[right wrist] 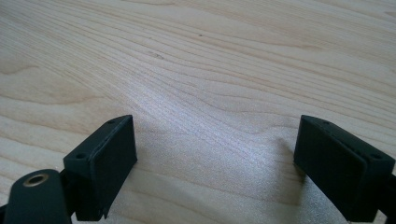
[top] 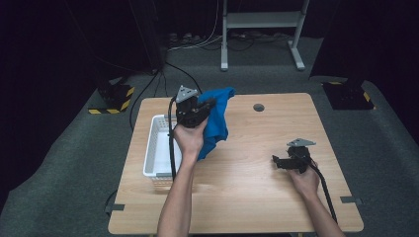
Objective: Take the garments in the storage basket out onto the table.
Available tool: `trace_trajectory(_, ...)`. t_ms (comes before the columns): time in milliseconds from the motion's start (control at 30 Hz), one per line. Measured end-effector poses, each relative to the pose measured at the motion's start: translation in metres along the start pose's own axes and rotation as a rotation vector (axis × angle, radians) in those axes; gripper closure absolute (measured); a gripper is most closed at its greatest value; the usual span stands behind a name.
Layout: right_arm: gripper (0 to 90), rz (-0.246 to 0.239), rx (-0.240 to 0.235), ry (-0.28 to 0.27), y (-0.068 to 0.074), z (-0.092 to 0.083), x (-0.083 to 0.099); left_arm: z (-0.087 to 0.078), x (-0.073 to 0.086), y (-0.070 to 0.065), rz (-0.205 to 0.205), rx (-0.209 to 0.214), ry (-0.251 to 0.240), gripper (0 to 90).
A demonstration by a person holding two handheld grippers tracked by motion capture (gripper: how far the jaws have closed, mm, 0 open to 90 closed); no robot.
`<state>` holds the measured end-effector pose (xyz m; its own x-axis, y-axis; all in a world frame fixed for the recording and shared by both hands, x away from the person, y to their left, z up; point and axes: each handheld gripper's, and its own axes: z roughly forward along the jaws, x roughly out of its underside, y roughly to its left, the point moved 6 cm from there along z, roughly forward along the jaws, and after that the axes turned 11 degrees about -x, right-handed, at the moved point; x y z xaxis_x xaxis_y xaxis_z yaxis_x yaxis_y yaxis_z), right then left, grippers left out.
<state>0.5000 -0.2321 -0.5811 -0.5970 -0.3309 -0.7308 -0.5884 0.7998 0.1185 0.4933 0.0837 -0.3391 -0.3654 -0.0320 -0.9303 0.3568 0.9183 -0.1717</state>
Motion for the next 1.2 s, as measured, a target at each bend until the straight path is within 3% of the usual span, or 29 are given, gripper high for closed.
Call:
trace_trajectory(467,12.5,-0.001,0.0,0.0,0.0,0.0,0.0,0.004,-0.007,-0.029,0.003,0.08,-0.009,88.1)
trace_trajectory(700,12.5,-0.002,-0.001,0.0,0.0,0.0,0.0,-0.003,-0.022,-0.041,0.001,0.116,-0.045,88.1)
trace_trajectory(1200,12.6,-0.002,-0.001,0.001,0.0,0.0,0.0,0.005,-0.018,-0.062,-0.013,0.183,-0.034,88.0)
